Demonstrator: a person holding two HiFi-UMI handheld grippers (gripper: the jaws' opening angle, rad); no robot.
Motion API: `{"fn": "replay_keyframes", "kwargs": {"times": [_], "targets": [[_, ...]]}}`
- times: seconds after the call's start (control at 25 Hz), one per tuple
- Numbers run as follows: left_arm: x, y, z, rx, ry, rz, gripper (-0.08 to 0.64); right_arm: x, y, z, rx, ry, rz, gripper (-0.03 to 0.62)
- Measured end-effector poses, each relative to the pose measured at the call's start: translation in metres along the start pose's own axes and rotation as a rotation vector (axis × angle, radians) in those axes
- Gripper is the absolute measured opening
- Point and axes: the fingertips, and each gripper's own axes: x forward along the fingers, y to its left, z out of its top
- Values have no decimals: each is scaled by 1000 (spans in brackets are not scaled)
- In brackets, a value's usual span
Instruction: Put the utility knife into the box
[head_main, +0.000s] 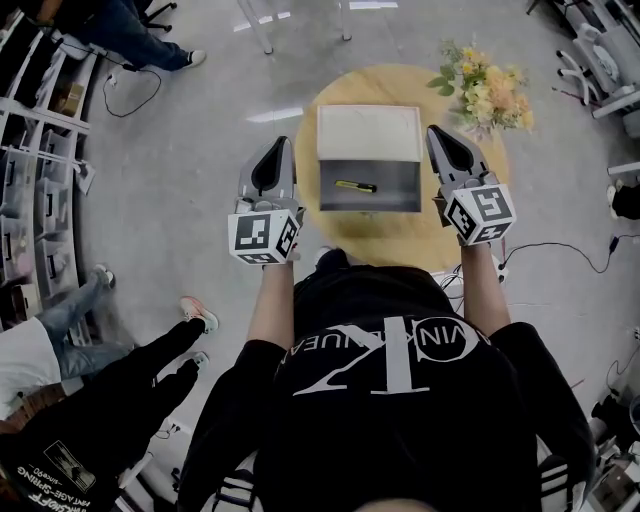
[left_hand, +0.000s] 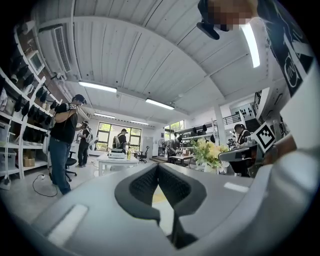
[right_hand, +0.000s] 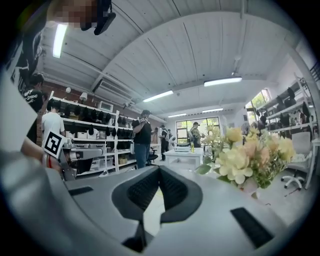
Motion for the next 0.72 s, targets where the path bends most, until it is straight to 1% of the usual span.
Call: {"fn": "replay_keyframes", "kwargs": {"times": [0.72], "targets": [[-9, 10, -4, -1, 17, 29, 11, 8, 8, 0, 4, -3, 18, 14]]}}
